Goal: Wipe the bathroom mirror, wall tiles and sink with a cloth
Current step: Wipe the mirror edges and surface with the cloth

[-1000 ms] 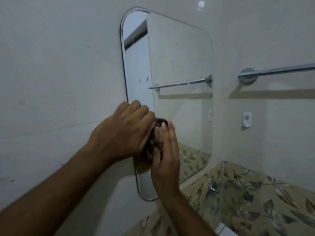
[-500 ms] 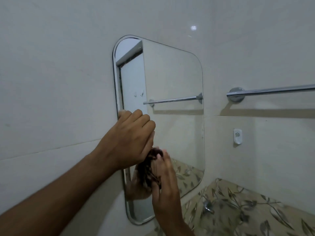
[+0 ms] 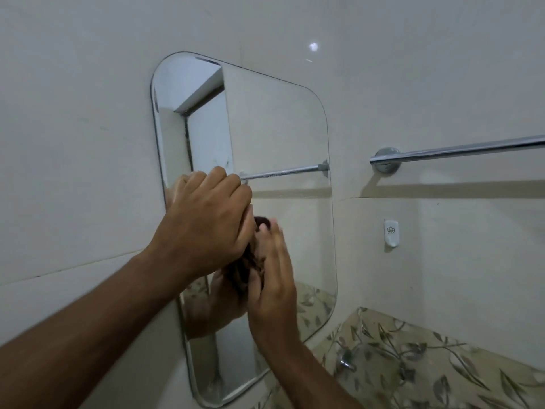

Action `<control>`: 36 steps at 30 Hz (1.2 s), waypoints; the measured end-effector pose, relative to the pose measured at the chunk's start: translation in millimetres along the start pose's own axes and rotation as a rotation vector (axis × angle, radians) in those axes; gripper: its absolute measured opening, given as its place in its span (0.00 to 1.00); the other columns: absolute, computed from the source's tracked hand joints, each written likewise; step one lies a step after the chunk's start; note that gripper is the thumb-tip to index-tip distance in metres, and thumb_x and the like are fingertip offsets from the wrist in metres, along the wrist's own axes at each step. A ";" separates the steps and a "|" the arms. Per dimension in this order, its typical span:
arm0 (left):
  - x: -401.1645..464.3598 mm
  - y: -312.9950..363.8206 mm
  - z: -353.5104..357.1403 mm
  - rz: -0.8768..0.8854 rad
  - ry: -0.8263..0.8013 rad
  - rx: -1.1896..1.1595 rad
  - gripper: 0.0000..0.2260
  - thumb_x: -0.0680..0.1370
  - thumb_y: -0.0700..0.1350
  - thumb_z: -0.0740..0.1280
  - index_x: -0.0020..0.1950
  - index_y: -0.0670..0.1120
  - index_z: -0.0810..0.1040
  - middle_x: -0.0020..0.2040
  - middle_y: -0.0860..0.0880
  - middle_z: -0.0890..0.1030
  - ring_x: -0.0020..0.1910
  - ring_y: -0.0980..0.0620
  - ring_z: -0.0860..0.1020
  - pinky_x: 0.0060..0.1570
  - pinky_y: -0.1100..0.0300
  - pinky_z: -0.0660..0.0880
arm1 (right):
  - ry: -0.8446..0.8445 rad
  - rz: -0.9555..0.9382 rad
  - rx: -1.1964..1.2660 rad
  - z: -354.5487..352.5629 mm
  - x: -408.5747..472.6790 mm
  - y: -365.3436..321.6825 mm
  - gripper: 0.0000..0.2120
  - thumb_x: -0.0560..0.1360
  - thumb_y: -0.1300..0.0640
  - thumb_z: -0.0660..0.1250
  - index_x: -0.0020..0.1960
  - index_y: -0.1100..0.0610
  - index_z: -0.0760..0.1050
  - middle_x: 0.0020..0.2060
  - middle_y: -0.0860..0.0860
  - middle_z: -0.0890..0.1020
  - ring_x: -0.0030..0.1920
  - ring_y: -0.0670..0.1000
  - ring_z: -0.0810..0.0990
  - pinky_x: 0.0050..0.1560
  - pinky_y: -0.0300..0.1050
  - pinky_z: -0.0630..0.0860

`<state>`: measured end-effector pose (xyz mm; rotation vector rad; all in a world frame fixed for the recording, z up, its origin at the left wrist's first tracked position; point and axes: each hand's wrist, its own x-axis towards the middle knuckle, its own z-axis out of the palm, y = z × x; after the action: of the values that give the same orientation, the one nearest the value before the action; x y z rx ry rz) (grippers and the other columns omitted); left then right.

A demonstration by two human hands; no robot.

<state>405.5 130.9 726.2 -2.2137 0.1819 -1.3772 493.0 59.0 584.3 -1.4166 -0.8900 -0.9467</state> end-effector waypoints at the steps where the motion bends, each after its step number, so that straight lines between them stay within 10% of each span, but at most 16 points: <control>1: 1.0 1.1 0.7 0.013 0.005 0.005 0.12 0.79 0.48 0.57 0.41 0.45 0.73 0.38 0.47 0.73 0.40 0.47 0.68 0.43 0.50 0.66 | 0.000 -0.024 -0.006 0.8 0.2 0.7 0.27 0.82 0.56 0.53 0.81 0.54 0.57 0.81 0.47 0.56 0.81 0.48 0.53 0.78 0.52 0.63; 10: 7.6 5.6 2.6 0.036 0.032 -0.021 0.20 0.82 0.52 0.47 0.39 0.46 0.72 0.36 0.48 0.72 0.39 0.49 0.67 0.42 0.51 0.65 | 0.248 0.256 0.052 -19.9 138.5 26.4 0.22 0.84 0.56 0.60 0.77 0.54 0.64 0.77 0.50 0.67 0.77 0.49 0.64 0.75 0.49 0.65; 17: 7.2 4.3 6.1 0.049 0.037 -0.003 0.12 0.79 0.49 0.56 0.41 0.46 0.73 0.39 0.48 0.73 0.41 0.47 0.69 0.45 0.49 0.68 | -0.011 -0.075 -0.042 -15.9 60.7 6.2 0.27 0.84 0.57 0.58 0.81 0.53 0.56 0.81 0.47 0.57 0.80 0.43 0.55 0.77 0.34 0.56; 26: 7.9 6.8 6.4 0.064 0.037 0.026 0.11 0.79 0.47 0.56 0.40 0.45 0.72 0.38 0.48 0.72 0.41 0.48 0.69 0.44 0.51 0.67 | 0.292 0.447 0.016 -39.7 111.3 83.5 0.22 0.83 0.56 0.61 0.76 0.56 0.66 0.75 0.53 0.70 0.75 0.53 0.68 0.75 0.50 0.64; 33: 16.6 26.4 5.8 0.107 0.083 0.029 0.11 0.79 0.47 0.58 0.37 0.46 0.71 0.36 0.48 0.72 0.39 0.47 0.71 0.43 0.53 0.62 | -0.029 -0.039 -0.032 -31.2 55.9 28.4 0.26 0.84 0.51 0.54 0.80 0.55 0.59 0.80 0.49 0.60 0.80 0.43 0.56 0.77 0.35 0.57; 36: 22.9 38.5 6.5 0.162 0.070 -0.031 0.12 0.79 0.47 0.57 0.37 0.46 0.70 0.35 0.48 0.71 0.39 0.47 0.69 0.44 0.53 0.64 | 0.044 0.055 -0.009 -37.6 77.6 57.0 0.23 0.84 0.56 0.57 0.79 0.56 0.63 0.79 0.49 0.64 0.78 0.45 0.60 0.78 0.40 0.60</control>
<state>428.0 91.7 723.1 -2.1260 0.4014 -1.3710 573.4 18.0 634.6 -1.4153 -0.8116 -0.9382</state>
